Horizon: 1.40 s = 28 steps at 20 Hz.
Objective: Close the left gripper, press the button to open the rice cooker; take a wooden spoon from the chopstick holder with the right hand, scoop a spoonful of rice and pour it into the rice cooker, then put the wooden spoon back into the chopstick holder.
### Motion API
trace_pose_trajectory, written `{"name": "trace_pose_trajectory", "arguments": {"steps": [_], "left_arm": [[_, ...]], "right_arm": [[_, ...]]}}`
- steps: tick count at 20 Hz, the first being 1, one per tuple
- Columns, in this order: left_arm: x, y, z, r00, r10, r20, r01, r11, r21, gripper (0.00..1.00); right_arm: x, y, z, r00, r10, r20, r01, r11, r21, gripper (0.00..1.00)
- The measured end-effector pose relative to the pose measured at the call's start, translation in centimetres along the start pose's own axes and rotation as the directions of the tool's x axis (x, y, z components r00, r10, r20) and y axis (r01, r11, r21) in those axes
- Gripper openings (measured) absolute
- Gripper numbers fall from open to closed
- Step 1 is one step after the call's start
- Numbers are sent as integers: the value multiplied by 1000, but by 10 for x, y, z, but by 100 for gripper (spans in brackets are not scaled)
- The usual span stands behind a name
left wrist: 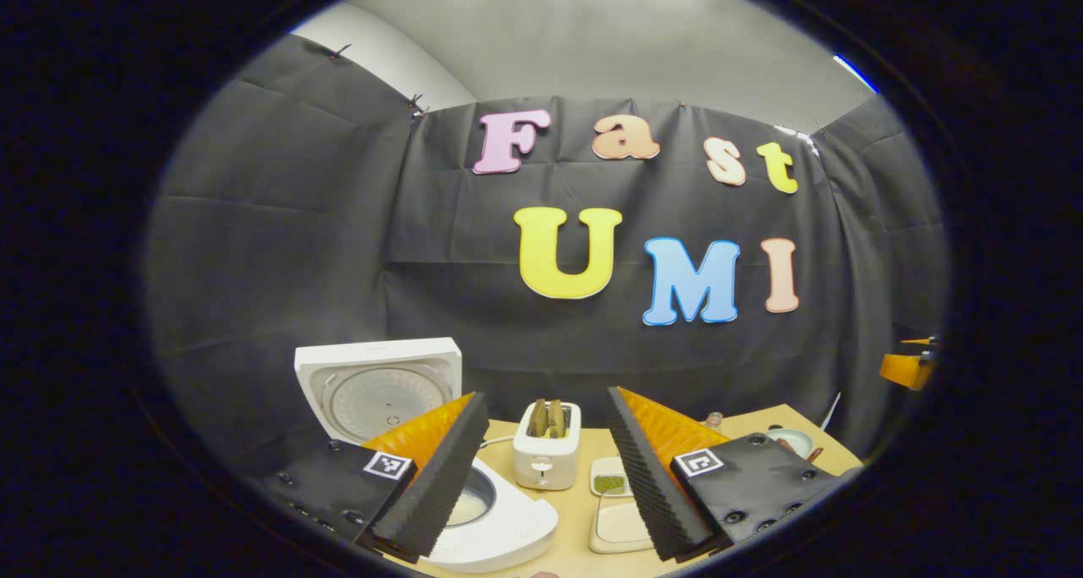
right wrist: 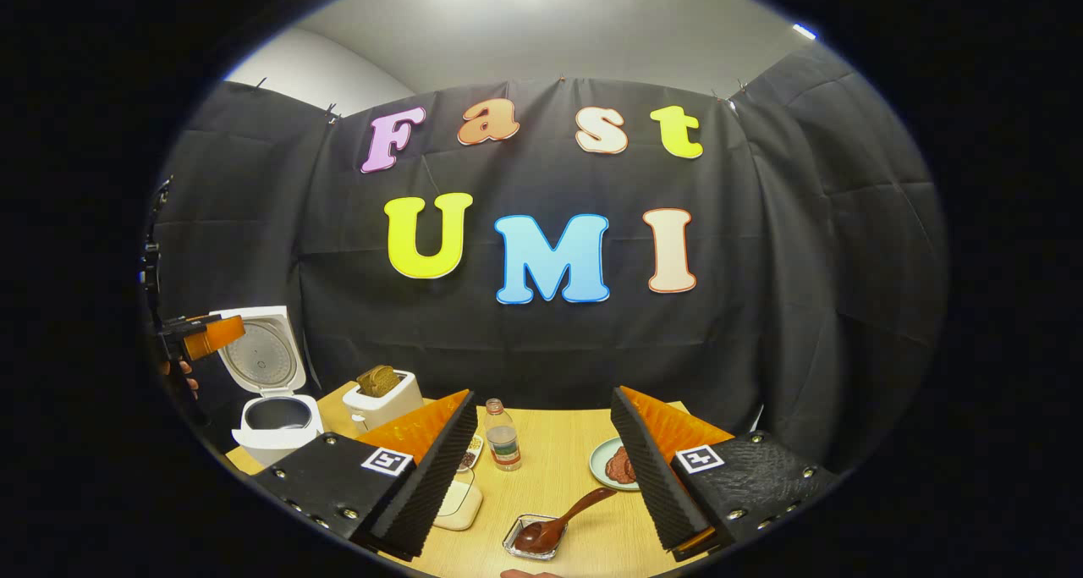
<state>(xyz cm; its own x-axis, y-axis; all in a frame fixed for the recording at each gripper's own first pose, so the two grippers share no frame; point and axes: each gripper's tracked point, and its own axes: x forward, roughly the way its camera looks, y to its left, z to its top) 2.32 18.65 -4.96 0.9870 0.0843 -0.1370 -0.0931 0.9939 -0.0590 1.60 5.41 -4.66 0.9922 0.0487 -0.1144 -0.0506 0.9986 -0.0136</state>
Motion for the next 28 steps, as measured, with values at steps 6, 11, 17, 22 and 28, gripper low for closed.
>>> {"name": "trace_pose_trajectory", "arguments": {"steps": [6, 11, 17, 22, 28], "left_arm": [[-10, -30, 3, 998, -36, 56, 36, 999, -3, 96], [-10, -50, 0, 995, -68, 77, 70, 997, -27, 99], [-9, -62, -13, 996, -86, 39, 85, 996, 31, 96], [-7, -69, -22, 996, -91, 5, 91, 995, 40, 96], [-5, -66, -34, 997, -73, -39, 75, 996, 46, 96]], "right_arm": [[4, -21, -23, 1000, -28, -11, 29, 997, 73, 97], [23, -43, -63, 995, -74, -67, 80, 992, 93, 97], [54, -60, -140, 968, -92, -233, 127, 982, 141, 97], [73, -63, -192, 941, -81, -327, 145, 974, 174, 98], [99, -59, -242, 905, -21, -426, 154, 947, 281, 95]]}}
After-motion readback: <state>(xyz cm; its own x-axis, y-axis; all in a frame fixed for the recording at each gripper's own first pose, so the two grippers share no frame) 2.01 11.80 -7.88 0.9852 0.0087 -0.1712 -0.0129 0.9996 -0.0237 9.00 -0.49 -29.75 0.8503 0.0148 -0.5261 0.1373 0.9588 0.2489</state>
